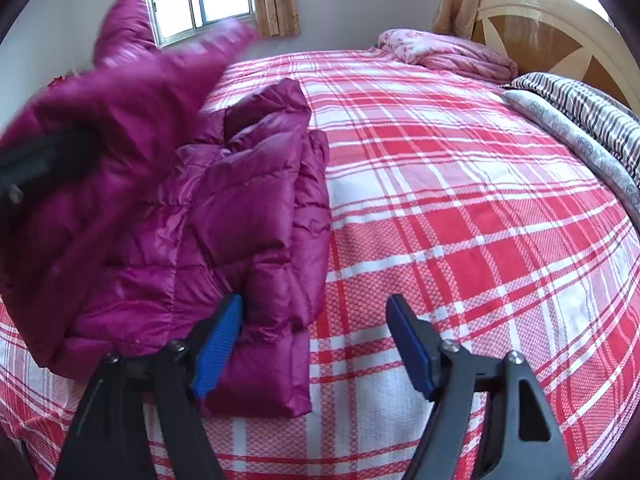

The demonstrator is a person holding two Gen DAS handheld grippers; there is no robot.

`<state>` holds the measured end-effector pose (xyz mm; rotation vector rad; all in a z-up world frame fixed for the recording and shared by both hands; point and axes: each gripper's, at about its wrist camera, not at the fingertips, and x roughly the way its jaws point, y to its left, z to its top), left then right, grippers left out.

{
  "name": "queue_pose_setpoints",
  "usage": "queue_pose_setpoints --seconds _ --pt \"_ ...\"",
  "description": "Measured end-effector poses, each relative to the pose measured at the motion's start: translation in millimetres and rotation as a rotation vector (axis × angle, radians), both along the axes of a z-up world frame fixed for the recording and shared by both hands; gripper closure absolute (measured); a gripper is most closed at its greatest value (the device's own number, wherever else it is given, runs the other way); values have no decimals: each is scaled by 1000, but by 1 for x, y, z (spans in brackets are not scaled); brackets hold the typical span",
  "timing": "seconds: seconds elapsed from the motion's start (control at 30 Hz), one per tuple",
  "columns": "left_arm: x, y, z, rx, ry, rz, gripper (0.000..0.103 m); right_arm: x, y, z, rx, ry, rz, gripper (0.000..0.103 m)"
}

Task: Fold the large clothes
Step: 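Lift the jacket edge with the left tool, fold it over, and open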

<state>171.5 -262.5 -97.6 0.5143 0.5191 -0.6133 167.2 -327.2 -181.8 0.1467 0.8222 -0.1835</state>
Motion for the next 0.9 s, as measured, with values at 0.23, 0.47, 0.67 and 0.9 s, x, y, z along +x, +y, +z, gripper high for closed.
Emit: queue_pose_setpoints --seconds 0.23,0.47,0.67,0.9 --pt "6 -10 -29 19 27 -22 95 -1 -7 -5 14 -9 7 21" --pt "3 -8 -28 6 2 -41 91 -1 -5 -7 -14 -19 1 20" --pt "-11 -3 -3 -47 -80 -22 86 -1 -5 -9 -7 -23 -1 18" --pt "-2 36 46 -233 -210 118 12 0 -6 -10 -15 -24 0 17"
